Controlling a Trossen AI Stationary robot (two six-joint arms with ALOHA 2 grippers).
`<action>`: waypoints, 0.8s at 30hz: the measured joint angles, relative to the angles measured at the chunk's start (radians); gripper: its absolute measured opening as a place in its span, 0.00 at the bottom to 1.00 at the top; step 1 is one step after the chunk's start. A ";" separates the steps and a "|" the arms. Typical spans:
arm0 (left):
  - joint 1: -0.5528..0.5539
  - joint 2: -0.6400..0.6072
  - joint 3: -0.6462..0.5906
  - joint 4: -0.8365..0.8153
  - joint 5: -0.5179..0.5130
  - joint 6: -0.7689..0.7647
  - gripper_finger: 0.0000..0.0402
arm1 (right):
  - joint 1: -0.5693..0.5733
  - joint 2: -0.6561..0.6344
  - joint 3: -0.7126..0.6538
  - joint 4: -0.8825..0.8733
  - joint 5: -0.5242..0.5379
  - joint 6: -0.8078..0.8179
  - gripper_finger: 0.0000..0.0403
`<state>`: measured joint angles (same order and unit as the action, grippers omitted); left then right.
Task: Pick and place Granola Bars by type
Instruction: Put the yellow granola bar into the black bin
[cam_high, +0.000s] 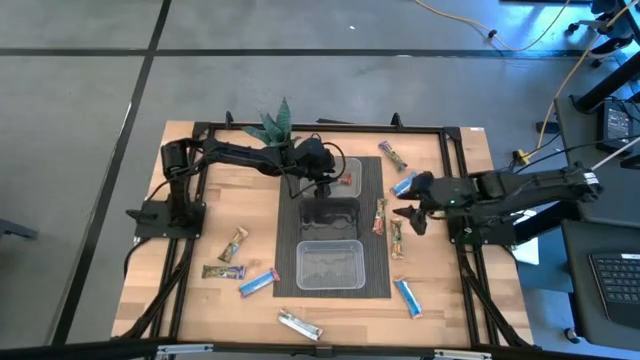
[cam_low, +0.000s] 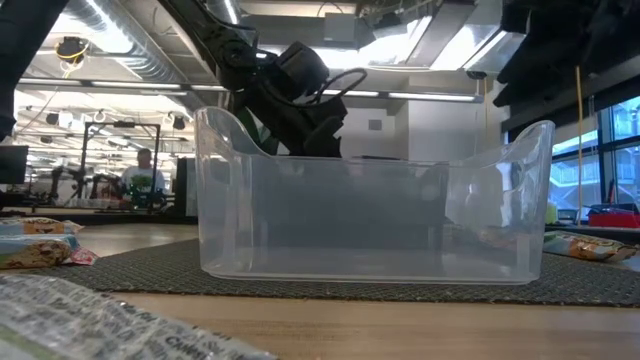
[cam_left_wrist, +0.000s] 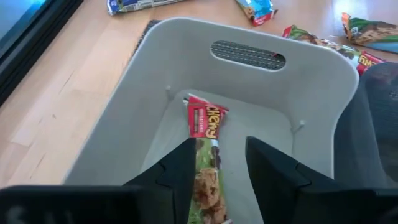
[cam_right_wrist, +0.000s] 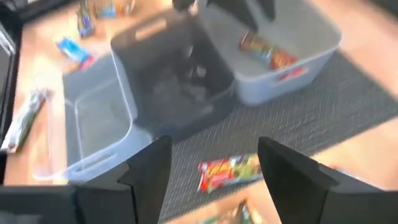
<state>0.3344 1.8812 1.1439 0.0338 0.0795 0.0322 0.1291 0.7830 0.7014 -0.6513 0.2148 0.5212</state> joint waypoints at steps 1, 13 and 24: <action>0.000 -0.002 0.000 0.000 0.000 0.000 0.35 | 0.000 0.025 0.017 -0.022 -0.008 0.024 0.60; 0.009 -0.169 0.000 -0.008 0.001 0.119 0.35 | 0.000 0.243 0.055 -0.234 -0.131 0.446 0.60; -0.029 -0.335 -0.003 -0.037 0.018 0.086 0.35 | 0.001 0.392 0.054 -0.094 -0.134 0.415 0.60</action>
<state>0.3054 1.5458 1.1413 -0.0034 0.0978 0.1181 0.1303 1.1753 0.7559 -0.7452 0.0807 0.9360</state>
